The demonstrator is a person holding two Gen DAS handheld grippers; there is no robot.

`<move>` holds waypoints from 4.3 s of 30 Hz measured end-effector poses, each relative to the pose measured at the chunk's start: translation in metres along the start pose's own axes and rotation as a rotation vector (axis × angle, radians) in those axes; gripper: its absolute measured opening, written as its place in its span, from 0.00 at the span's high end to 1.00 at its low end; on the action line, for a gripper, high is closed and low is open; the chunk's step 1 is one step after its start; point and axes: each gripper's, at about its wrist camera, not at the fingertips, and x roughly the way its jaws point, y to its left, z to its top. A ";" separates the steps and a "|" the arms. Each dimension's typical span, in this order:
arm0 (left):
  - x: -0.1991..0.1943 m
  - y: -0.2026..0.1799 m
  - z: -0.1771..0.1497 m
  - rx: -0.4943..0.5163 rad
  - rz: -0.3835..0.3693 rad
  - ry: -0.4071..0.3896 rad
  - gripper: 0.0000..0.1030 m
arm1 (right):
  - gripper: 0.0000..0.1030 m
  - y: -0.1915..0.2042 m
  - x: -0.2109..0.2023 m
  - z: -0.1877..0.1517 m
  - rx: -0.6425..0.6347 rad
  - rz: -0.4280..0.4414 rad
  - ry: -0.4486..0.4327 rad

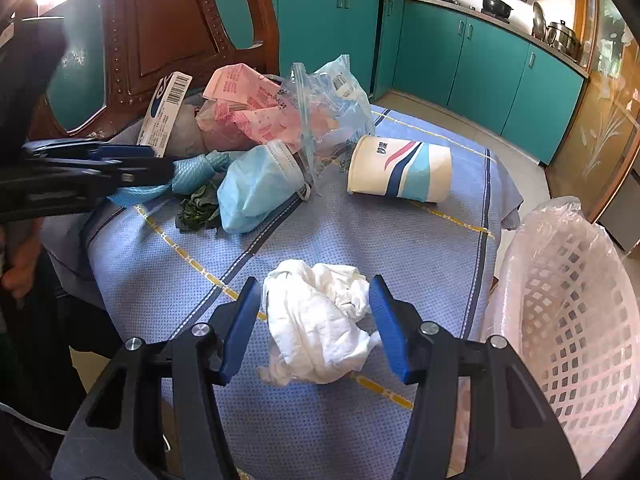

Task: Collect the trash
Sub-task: 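Grasp the blue cloth with the left tool, then carry the tissue and blue cloth to the basket and release both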

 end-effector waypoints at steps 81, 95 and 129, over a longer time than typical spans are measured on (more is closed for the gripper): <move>-0.100 -0.025 -0.007 0.009 0.004 -0.182 0.79 | 0.66 0.015 -0.047 -0.001 0.009 -0.089 -0.189; -0.101 -0.030 -0.007 0.017 -0.008 -0.187 0.79 | 0.66 0.016 -0.047 -0.002 0.005 -0.098 -0.187; -0.031 -0.201 0.063 0.257 -0.485 -0.101 0.79 | 0.65 -0.143 -0.142 -0.082 0.547 -0.466 -0.304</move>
